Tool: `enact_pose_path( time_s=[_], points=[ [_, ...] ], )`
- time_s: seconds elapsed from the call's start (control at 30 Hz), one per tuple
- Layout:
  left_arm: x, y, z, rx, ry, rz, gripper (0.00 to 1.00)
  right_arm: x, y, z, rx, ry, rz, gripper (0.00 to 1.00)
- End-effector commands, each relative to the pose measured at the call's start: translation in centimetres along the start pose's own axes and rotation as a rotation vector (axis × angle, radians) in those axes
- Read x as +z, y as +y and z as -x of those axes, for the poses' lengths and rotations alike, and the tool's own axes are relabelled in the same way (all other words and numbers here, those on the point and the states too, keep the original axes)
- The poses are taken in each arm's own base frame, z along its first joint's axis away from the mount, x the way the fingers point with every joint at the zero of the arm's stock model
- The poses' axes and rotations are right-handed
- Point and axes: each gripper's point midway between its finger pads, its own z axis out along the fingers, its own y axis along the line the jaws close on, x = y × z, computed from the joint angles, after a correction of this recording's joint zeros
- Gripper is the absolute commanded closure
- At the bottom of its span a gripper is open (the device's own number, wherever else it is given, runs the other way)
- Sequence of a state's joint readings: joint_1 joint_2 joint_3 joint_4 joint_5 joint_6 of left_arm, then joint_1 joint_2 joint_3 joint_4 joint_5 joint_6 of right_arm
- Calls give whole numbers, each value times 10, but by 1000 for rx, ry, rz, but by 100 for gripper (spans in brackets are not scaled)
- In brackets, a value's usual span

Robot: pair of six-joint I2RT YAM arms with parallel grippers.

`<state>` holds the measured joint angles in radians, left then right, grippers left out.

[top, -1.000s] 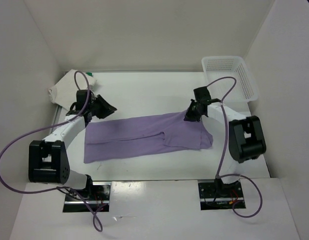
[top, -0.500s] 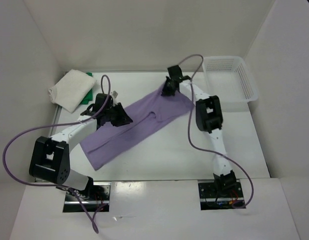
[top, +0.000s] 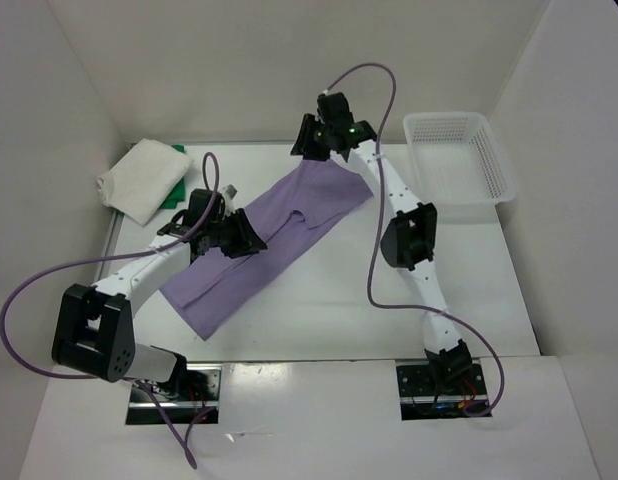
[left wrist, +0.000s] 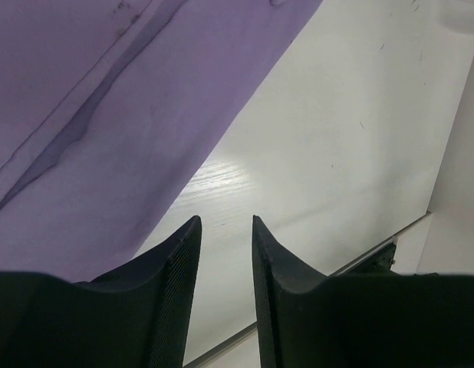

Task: Fold and stack the t-shirts
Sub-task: Rotate the tshirt 90 degrees

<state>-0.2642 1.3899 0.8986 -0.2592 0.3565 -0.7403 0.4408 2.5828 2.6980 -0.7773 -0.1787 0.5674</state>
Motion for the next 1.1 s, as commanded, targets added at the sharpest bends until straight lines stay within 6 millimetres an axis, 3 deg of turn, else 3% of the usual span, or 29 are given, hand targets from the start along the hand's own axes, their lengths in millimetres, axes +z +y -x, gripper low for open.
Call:
enact_pose_path(
  time_s=[0.0,0.07,0.1,0.13,0.17,0.2,0.23,0.27,0.33,0.5,0.67,0.7,0.77,0.8,0.87,0.9,0.93,0.97,1.0,1.03,1.07],
  points=[
    [-7,-6,17,-6,-52,-17,60,-97,61,25,-118,-71,93,56],
    [-10,-3,28,2,-70,-9,63,-111,49,0,-102,-68,103,82],
    [-12,-3,34,-3,-84,-9,67,-96,8,-48,-65,20,20,100],
    [-12,-2,34,14,-84,-9,70,-119,-2,-32,-40,-46,26,100],
    [-14,-7,36,30,-85,-24,73,-120,-22,-41,-20,-28,-7,100],
    [-14,-7,36,30,-85,-24,76,-113,-58,-73,13,46,-74,100],
    [-14,-9,35,30,-78,-34,82,-115,-81,-72,28,39,-113,100],
    [-12,-7,34,27,-71,-29,84,-113,-104,-88,30,73,-162,100],
    [-8,-4,28,19,-45,-33,86,-106,-137,-92,48,74,-244,100],
    [-10,1,19,17,-26,-19,86,-86,-183,-92,80,70,-313,100],
    [-8,6,11,4,-12,-22,83,-56,-194,-76,76,69,-329,100],
    [-8,2,12,0,-14,-37,82,-46,-202,-85,83,98,-344,100],
    [-9,3,10,0,-14,-37,80,-34,-201,-67,85,58,-348,100],
    [-9,3,10,0,-14,-37,79,-22,-212,-78,94,98,-370,100],
    [-9,3,10,-9,-14,-37,77,-9,-200,-54,96,53,-326,100],
    [-9,3,10,-9,-14,-37,76,4,-208,-64,114,89,-335,100],
    [-11,-1,14,-4,-23,-44,76,8,-191,-32,102,36,-292,100],
    [-11,-1,14,-4,-23,-44,75,13,-188,-23,99,25,-286,100],
    [-14,-8,22,18,-42,-58,73,25,-190,-35,102,70,-291,100],
    [-12,-9,25,18,-42,-58,73,22,-163,-1,76,0,-243,100],
    [-12,-8,24,20,-30,-49,72,23,-151,4,55,-4,-229,91]
  ],
)
